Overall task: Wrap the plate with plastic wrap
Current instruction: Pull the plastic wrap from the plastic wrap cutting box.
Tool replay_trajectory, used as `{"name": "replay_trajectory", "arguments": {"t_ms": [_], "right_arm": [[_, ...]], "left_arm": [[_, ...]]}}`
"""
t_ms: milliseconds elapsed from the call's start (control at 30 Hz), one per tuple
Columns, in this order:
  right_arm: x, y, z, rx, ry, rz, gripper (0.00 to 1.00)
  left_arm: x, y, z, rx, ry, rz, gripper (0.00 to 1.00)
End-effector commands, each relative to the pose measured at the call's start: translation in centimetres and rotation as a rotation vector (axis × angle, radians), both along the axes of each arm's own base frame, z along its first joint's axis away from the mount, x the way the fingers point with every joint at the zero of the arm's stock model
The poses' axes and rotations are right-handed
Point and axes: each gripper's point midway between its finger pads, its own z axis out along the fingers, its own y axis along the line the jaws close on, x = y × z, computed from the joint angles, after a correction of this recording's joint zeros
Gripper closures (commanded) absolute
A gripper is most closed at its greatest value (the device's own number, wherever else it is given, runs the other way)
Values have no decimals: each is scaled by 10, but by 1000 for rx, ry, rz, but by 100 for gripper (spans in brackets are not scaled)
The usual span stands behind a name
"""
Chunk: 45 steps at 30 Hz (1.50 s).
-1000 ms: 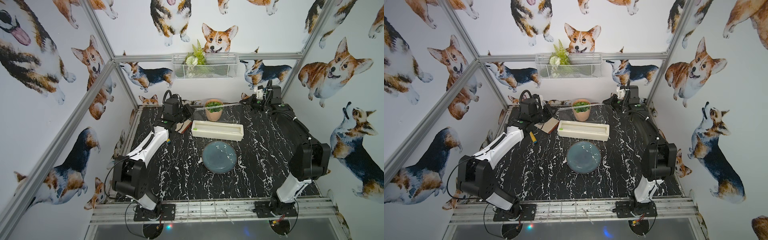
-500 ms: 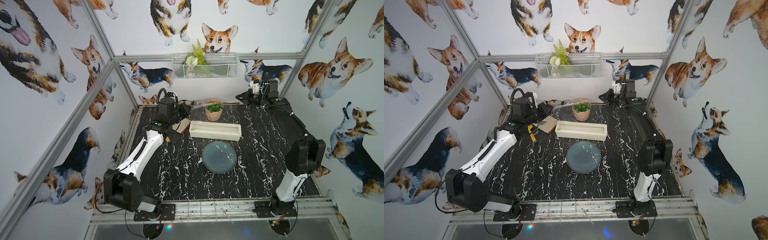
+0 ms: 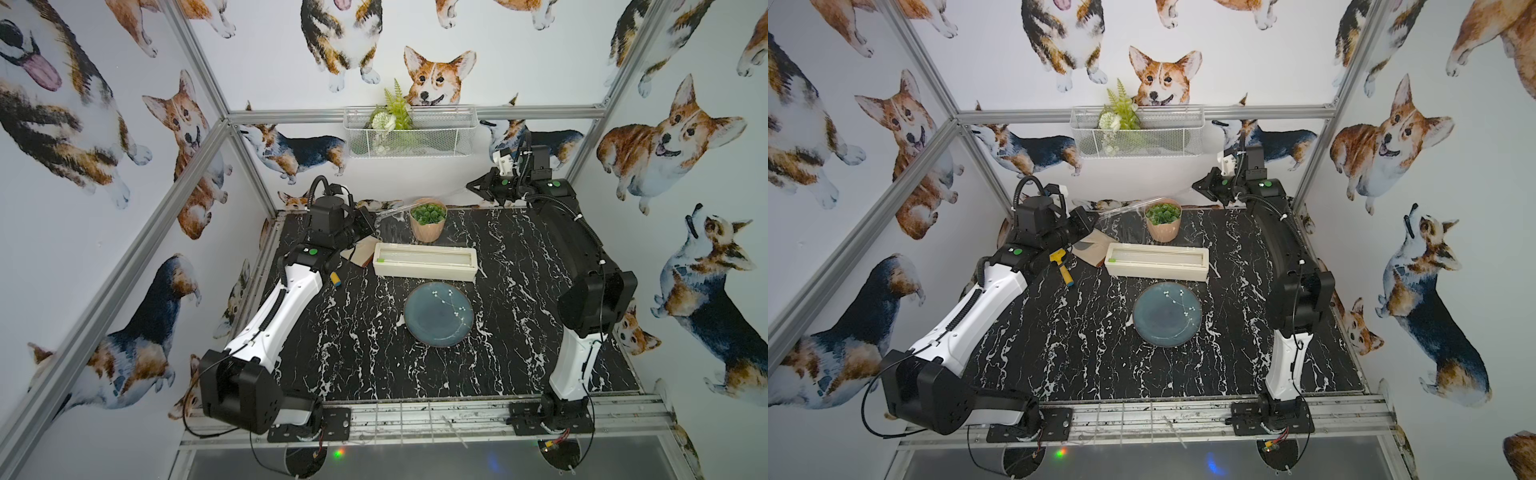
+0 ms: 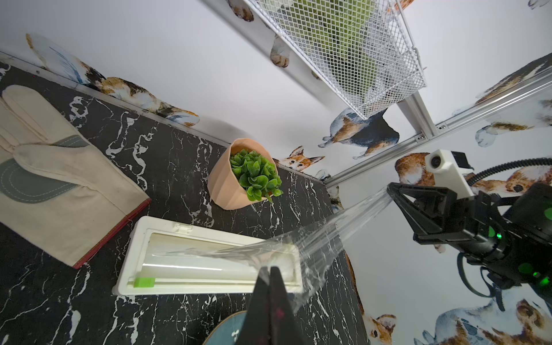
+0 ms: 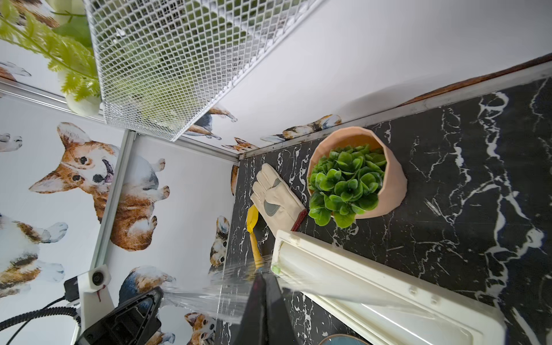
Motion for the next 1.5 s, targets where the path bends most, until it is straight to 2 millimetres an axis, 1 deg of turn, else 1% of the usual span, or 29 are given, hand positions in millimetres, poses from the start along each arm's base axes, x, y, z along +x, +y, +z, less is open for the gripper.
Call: {"name": "replay_trajectory", "arguments": {"t_ms": [0,100,233,333,533,700,933,1033,1133,1200,1233,1267,1333,1433,1467], "right_arm": [[-3,-27,2,-31,-2,-79,100],[-16,-35,2,-46,-5,-94,100],[-27,-46,3,-53,-3,-115,100],[-32,-50,9,-51,-13,-119,100],[-26,-56,31,-49,-39,-125,100],[-25,-56,44,-45,-56,-126,100],[-23,-55,53,-52,-64,-118,100],[-20,-55,57,-57,-63,-113,100],[-24,-55,63,-63,-64,-109,100],[-32,-56,59,-68,-43,-105,100],[-39,-55,56,-72,-30,-99,100],[-47,-55,46,-79,-8,-96,100],[-64,-55,31,-85,17,-97,100],[-100,-58,-1,-104,69,-101,100],[-115,-59,-12,-116,88,-101,100]], "left_arm": [[8,-2,3,-2,-11,-11,100],[11,-11,7,-22,-18,-51,100],[11,-26,12,-52,-18,-130,100],[10,-28,17,-57,-25,-145,100],[12,-30,27,-53,-35,-155,100],[12,-30,35,-54,-50,-158,100],[13,-27,50,-39,-76,-151,100],[10,-25,59,-33,-98,-142,100],[6,-24,63,-35,-106,-148,100],[2,-27,61,-41,-101,-169,100],[-1,-29,58,-47,-95,-185,100],[-4,-30,56,-55,-88,-194,100],[-14,-33,43,-69,-62,-224,100],[-30,-32,22,-65,-22,-250,100],[-38,-33,14,-65,-7,-264,100]]}}
